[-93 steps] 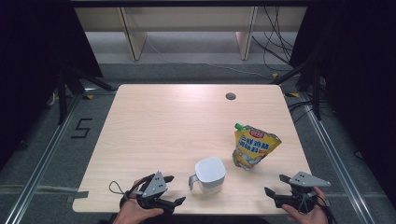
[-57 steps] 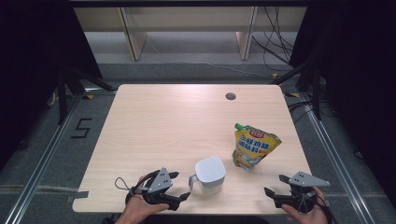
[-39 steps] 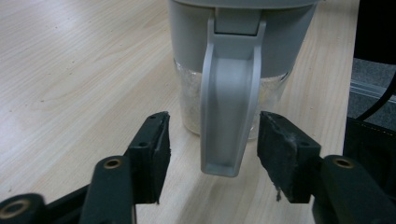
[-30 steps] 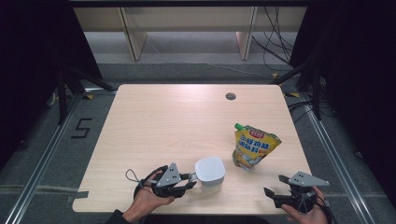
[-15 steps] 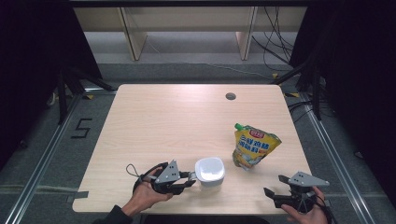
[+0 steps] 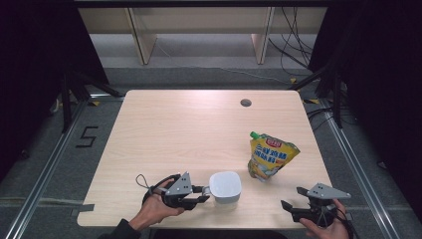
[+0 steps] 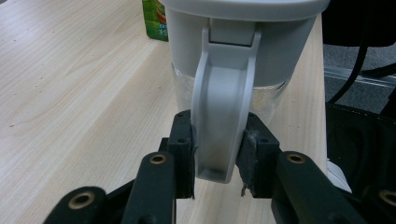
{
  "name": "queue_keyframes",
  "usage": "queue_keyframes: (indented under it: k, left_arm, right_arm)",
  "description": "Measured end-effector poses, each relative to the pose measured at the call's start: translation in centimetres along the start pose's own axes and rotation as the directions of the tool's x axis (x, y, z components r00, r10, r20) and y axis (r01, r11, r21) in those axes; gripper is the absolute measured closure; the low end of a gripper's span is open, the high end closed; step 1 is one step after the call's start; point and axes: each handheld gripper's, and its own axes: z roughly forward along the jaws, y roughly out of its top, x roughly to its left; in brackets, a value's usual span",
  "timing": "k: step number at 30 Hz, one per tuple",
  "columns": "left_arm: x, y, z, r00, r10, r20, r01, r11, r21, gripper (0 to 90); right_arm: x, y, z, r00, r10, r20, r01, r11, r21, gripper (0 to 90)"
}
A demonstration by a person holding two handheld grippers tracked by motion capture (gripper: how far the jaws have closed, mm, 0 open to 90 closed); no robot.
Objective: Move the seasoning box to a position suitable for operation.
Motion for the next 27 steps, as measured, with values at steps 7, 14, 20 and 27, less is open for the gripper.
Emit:
queue_keyframes:
  k: [7, 14, 20, 27]
  left_arm:
    - [0.4, -0.6, -0.9, 0.9998, -0.013, -0.017, 0.013, 0.9999, 0.002, 68.4]
    - [0.7, -0.7, -1.2, 0.9994, -0.013, -0.032, 0.013, 0.9998, 0.012, 68.3]
    - [0.8, -0.8, -1.2, 0.9993, -0.018, -0.033, 0.018, 0.9998, 0.005, 68.2]
    - [0.7, -0.7, -1.4, 0.9977, -0.034, -0.059, 0.035, 0.9993, 0.013, 65.6]
  right_arm:
    - [0.0, 0.0, 0.0, 1.0, 0.002, -0.001, -0.002, 1.0, 0.0, 22.8]
    - [0.0, 0.0, 0.0, 1.0, 0.0, -0.001, 0.0, 1.0, -0.002, 22.8]
    - [0.0, 0.0, 0.0, 1.0, 0.003, -0.004, -0.003, 1.0, 0.0, 22.8]
    - [0.1, 0.0, -0.1, 0.9996, 0.029, -0.004, -0.029, 1.0, 0.004, 22.6]
